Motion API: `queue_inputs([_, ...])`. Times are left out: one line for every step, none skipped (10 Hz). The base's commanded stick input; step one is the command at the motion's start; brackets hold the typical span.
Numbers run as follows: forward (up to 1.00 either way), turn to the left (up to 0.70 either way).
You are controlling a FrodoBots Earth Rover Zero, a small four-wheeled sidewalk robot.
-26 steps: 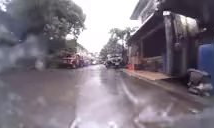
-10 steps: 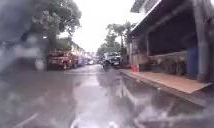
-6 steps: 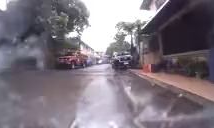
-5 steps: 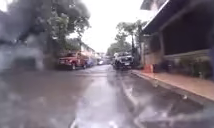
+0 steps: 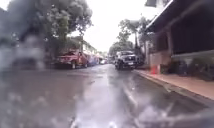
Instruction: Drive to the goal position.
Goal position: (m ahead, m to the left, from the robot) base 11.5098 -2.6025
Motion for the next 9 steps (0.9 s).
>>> queue_inputs([1.00,0.00])
queue_inputs([1.00,0.00])
queue_inputs([1.00,0.00])
queue_inputs([1.00,0.00])
queue_inputs([1.00,0.00])
queue_inputs([1.00,0.00])
queue_inputs([1.00,0.00])
queue_inputs([1.00,0.00])
queue_inputs([1.00,0.00])
